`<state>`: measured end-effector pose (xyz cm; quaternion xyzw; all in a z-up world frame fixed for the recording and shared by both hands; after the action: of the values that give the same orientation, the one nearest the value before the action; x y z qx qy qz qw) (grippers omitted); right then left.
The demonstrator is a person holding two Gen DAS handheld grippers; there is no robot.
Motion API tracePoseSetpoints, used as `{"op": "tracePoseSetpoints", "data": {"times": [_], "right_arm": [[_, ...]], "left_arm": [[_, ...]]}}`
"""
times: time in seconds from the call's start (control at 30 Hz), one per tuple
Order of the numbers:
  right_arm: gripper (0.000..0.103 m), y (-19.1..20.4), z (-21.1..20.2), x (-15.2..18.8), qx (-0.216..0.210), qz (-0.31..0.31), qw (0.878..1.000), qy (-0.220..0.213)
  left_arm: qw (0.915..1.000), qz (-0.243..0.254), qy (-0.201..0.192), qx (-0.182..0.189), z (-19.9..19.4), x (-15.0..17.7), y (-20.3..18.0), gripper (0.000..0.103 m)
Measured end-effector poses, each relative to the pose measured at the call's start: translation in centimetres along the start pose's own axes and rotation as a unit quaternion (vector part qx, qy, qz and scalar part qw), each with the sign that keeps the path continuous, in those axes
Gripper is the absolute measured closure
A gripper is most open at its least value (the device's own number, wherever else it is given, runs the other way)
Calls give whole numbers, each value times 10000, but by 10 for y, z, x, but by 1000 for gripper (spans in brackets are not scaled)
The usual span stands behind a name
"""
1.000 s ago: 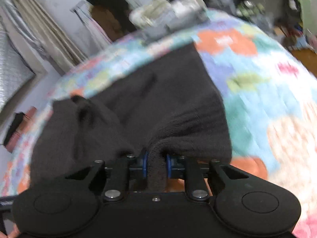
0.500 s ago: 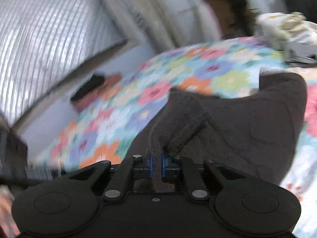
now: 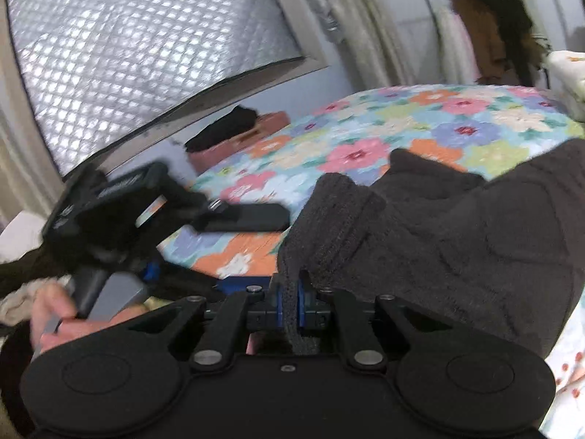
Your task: Fold clothes
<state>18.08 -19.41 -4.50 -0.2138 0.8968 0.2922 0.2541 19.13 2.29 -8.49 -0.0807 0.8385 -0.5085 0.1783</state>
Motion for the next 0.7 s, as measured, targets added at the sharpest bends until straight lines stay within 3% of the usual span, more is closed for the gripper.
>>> {"op": "tracePoseSetpoints", "data": {"times": [0.17,0.27,0.33,0.37,0.4,0.53,0.63,0.7], "right_arm": [[92,12,-2,7,-196,-279,9994,69],[92,18,-2,11,-269,-427,9986,140],[92,15,1,12,-177,-389,9987,275],[92,13,3,13,-133,-358,9987,340],[92,11,5,14,-83,-340,9986,402],[91,11,-1,16,188,-687,9951,685],[88,7,-30,0,263,-1011,9894,1009],[75,0,-45,-12,259,-997,9874,1202]], "left_arm": [[9973,316,268,-598,32,6,0,24],[9895,561,326,-1295,53,11,0,28],[9834,804,321,-1595,62,14,-4,46],[9807,936,353,-1678,65,14,-8,78],[9787,1063,402,-1708,67,15,-12,88],[9694,1682,275,-1767,67,24,-28,91],[9680,1997,83,-1521,63,29,-45,91],[9644,2203,-94,-1464,60,32,-58,91]]}}
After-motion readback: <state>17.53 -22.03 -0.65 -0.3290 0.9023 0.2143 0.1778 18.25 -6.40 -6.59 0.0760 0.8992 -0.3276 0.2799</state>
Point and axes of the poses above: each gripper's, at about its wrist camera, not at the fingertips, and z roughly the way its jaws point, y to its left, x to its underside, the point moved 5 cm from there along z, roughly the way its jaws point, and after that the axes turned 15 degrees about y, right-handed, at the moved point
